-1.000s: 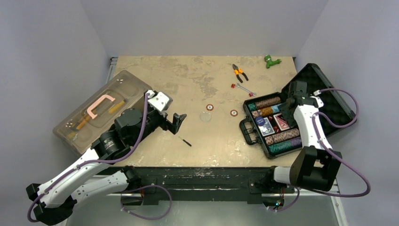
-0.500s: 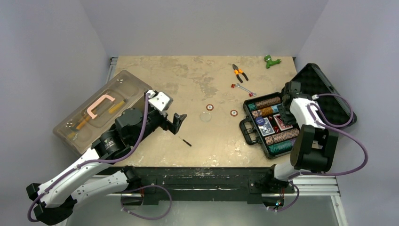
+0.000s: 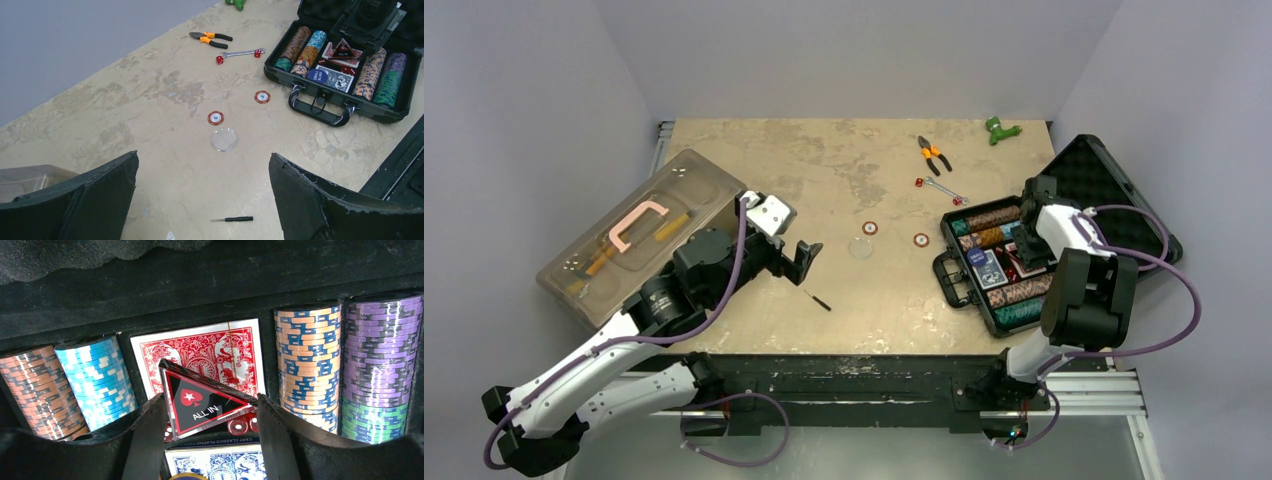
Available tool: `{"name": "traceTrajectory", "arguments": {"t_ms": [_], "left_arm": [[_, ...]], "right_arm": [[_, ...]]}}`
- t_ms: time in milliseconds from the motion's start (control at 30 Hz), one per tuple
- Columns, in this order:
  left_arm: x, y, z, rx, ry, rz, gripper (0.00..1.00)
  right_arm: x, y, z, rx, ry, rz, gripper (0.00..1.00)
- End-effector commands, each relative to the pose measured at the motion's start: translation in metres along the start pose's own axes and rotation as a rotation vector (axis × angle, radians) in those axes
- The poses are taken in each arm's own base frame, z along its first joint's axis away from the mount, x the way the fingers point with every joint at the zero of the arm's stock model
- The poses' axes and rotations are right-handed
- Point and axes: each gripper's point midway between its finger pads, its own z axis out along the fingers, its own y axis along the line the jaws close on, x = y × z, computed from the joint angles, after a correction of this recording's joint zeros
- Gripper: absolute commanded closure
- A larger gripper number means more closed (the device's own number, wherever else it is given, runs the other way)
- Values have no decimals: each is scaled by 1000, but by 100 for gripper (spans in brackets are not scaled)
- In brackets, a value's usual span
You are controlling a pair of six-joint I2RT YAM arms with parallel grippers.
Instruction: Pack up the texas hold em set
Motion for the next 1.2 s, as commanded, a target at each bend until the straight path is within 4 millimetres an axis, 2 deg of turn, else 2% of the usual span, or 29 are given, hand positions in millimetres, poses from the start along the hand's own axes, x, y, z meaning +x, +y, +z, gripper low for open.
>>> {"name": "traceTrajectory", "arguments": {"t_ms": [0,167,367,467,533,633,700,767,833,900,933,1000,1100,1167], "left_arm": [[-22,0,-3,9,-54,4,1],[-21,0,-3,7,-52,6,1],[-20,0,-2,5,-49,9,1],[-20,1,-2,5,-48,10,1],[-20,1,-2,4,-48,11,1],[-21,0,-2,5,-48,11,1],[-20,1,-1,5,-46,13,1],[-19,1,0,0,-41,16,1],[-17,2,1,-4,-35,18,1],[-16,1,3,-5,-28,19,1],[-15,1,3,-6,-25,19,1],[-11,1,5,-10,-16,18,1],[-7,5,7,-31,-3,24,2],[-4,6,9,-44,7,31,2]], "right_arm": [[-12,3,1,9,-46,58,88],[-17,1,2,16,-66,58,75],[-29,3,-5,-2,-105,21,39],[-40,0,-16,-26,-145,-34,16],[-43,7,-31,-101,-154,-120,4],[-30,20,-55,-258,-116,-297,1],[-16,30,-82,-367,-119,-460,1],[15,49,-125,-532,-197,-720,1],[52,62,-158,-690,-266,-921,1],[99,72,-177,-863,-212,-1059,1],[122,74,-180,-920,-145,-1103,1],[150,78,-177,-922,-66,-1143,5],[182,86,-165,-852,23,-1183,6],[195,93,-159,-830,67,-1201,10]]}}
